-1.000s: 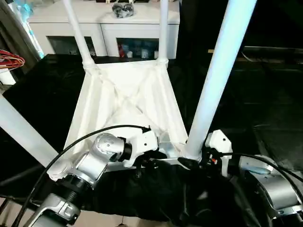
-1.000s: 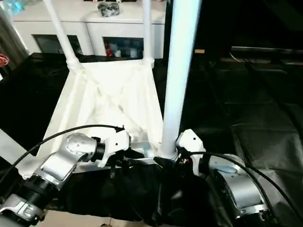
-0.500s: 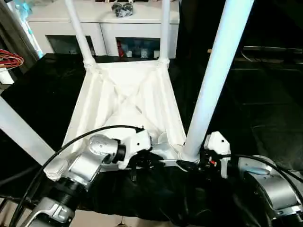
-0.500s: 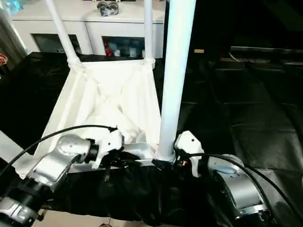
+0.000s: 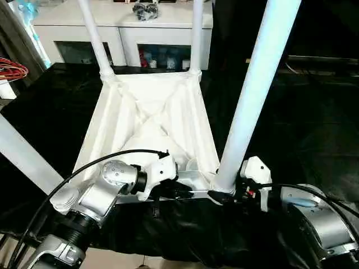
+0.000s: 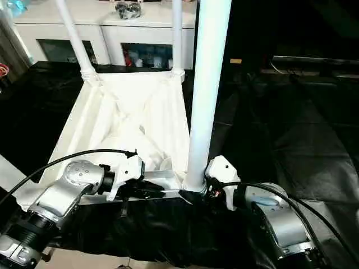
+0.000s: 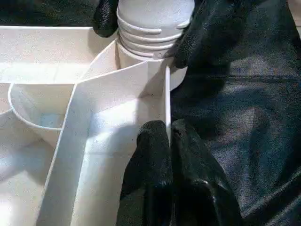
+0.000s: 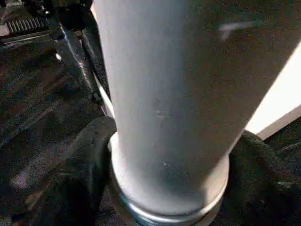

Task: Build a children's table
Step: Rotate leg to tighten

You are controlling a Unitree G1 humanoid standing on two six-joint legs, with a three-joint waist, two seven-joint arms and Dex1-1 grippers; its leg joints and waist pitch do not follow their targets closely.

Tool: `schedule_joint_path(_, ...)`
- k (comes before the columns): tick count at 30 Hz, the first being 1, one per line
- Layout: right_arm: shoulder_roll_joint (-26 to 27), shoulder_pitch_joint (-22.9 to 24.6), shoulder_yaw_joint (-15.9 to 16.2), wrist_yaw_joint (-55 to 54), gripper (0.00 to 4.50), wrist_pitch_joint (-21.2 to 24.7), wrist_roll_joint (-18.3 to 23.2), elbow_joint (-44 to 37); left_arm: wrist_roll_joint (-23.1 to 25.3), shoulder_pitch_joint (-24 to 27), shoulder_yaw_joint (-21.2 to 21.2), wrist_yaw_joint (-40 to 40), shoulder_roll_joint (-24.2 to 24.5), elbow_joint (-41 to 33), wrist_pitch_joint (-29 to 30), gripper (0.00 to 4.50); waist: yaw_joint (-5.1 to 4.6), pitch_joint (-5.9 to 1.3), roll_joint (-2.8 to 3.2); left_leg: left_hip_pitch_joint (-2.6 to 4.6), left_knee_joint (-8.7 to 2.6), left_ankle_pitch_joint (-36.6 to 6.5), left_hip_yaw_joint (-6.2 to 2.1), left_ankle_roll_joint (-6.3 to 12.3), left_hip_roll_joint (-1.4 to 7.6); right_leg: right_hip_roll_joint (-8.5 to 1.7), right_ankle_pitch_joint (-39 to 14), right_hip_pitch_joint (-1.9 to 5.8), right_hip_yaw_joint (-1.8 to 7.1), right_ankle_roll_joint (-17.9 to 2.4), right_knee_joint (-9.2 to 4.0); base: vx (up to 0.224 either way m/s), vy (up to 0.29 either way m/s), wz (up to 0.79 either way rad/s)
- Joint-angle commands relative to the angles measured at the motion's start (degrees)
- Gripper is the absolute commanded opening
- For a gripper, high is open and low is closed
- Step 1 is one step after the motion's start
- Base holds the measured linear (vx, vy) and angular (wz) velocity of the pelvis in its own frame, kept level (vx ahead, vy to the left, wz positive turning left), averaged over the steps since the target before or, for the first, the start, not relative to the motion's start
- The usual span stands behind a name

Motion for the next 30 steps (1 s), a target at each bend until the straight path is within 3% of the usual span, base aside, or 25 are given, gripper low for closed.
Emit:
schedule_joint_path(1, 0.0, -0.5, 0.7, 1.0, 2.99, 0.7, 0.8, 0.4, 0.9, 0.8, -2.0, -0.7, 0.0, 1.1, 1.0, 0.00, 0.15, -3.37, -0.80, 1.25, -3.51, -7.2, -1.80, 5.09, 3.65, -3.65, 2.9, 1.64, 2.09, -15.9, -3.28, 0.000, 0.000, 0.00)
schedule_joint_path(8, 0.6, 0.1, 1.3, 0.3, 2.75, 0.5, 0.3, 0.6, 0.7, 0.0, -1.3, 1.0, -1.3, 2.1, 1.5, 0.00, 0.17, -3.33, -0.71, 1.28, -3.49, -7.6, -1.80, 5.00, 3.64, -3.64, 2.7, 1.62, 2.08, -16.1, -3.32, 0.000, 0.000, 0.00)
schedule_joint_path(12, 1.1, 0.5, 1.4, -0.9, 2.75, 0.5, -0.3, 0.8, 1.5, -0.3, -1.2, 3.4, -2.4, 2.5, 2.0, 0.00, 0.07, -3.02, -0.81, 1.32, -3.77, -10.4, -1.86, 3.82, 3.68, -3.77, -1.2, 1.60, 2.18, -15.7, -3.77, 0.000, 0.000, 0.00)
schedule_joint_path(13, 3.1, 0.6, 0.9, -5.7, 2.75, 0.5, -2.1, 2.4, 2.2, -0.9, -0.8, 7.6, -4.8, 3.0, 3.8, 0.00, -0.04, -2.91, -0.74, 1.42, -3.91, -10.9, -1.80, 3.28, 3.76, -3.74, -2.5, 1.33, 2.26, -15.6, -3.86, 0.000, 0.000, 0.00)
schedule_joint_path(15, 3.9, 0.5, 0.7, -7.6, 2.74, 0.6, -2.8, 3.1, 2.3, -1.0, -0.7, 8.7, -5.6, 3.0, 4.5, 0.00, -0.04, -2.80, -0.85, 1.50, -4.07, -12.1, -1.89, 2.47, 3.72, -3.83, -4.7, 1.44, 2.24, -15.3, -4.20, 0.000, 0.000, 0.00)
schedule_joint_path(16, 6.4, 0.3, 0.1, -12.8, 2.74, 1.2, -4.2, 4.6, 2.5, -1.2, -0.3, 12.0, -8.1, 2.6, 6.3, 0.00, -0.26, -2.60, -0.83, 1.59, -4.36, -14.0, -1.88, 1.14, 3.70, -3.86, -8.5, 1.21, 2.33, -14.4, -4.56, 0.000, 0.000, 0.00)
schedule_joint_path(20, 14.2, 0.0, -1.0, -23.7, 2.74, 4.3, -5.1, 6.7, 3.8, -2.0, -1.5, 17.7, -14.3, 2.7, 8.8, 0.00, -0.70, -2.34, -0.93, 1.70, -4.93, -18.1, -2.30, -1.14, 3.57, -3.96, -16.1, 1.01, 2.34, -11.7, -5.36, 0.000, 0.000, 0.00)
schedule_joint_path(23, 18.9, -1.2, 0.4, -27.9, 2.74, 5.0, -6.1, 8.1, 4.7, -2.7, -2.4, 20.9, -17.8, 3.8, 9.3, 0.00, -1.06, -2.17, -0.37, 2.05, -5.23, -21.5, -2.53, -2.46, 3.36, -3.93, -20.2, 0.55, 2.36, -9.7, -6.02, 0.000, 0.000, 0.00)
schedule_joint_path(25, 21.3, -2.2, 2.4, -28.0, 2.74, 3.9, -6.8, 8.0, 5.4, -3.0, -3.5, 21.8, -19.5, 4.5, 8.6, 0.00, -1.49, -1.98, -0.66, 2.19, -5.50, -24.6, -2.80, -3.14, 3.20, -4.01, -24.3, 0.46, 2.39, -8.0, -6.58, 0.000, 0.000, 0.00)
schedule_joint_path(26, 21.5, -2.3, 2.5, -28.0, 2.74, 3.7, -6.8, 7.9, 5.5, -3.1, -3.6, 21.6, -19.4, 4.5, 8.6, 0.00, -1.58, -2.01, -0.64, 2.22, -5.59, -24.9, -2.88, -3.18, 3.25, -4.01, -24.8, 0.46, 2.42, -7.7, -6.68, 0.000, 0.000, 0.00)
schedule_joint_path(27, 21.4, -2.4, 2.5, -27.2, 3.09, 3.4, -6.3, 7.5, 5.8, -3.1, -4.0, 21.0, -19.0, 4.4, 8.2, 0.00, -1.62, -2.11, -0.40, 2.39, -5.65, -25.2, -2.91, -3.28, 3.32, -3.95, -24.0, 0.33, 2.50, -7.4, -6.77, 0.000, 0.000, 0.00)
schedule_joint_path(28, 21.5, -2.4, 2.2, -26.7, 3.30, 3.4, -5.9, 7.1, 6.2, -3.0, -4.2, 20.6, -18.7, 4.2, 8.1, 0.00, -1.68, -2.10, -0.52, 2.37, -5.72, -25.4, -2.92, -3.15, 3.33, -3.84, -23.1, 0.29, 2.57, -7.4, -6.73, 0.000, 0.000, 0.00)
schedule_joint_path(30, 20.7, -2.2, 1.4, -25.4, 3.44, 4.0, -4.7, 6.2, 6.0, -2.7, -4.1, 18.9, -17.6, 3.7, 7.5, 0.00, -1.67, -2.20, -0.44, 2.34, -5.75, -25.1, -2.87, -2.92, 3.32, -3.82, -21.6, 0.27, 2.67, -7.7, -6.59, 0.000, 0.000, 0.00)
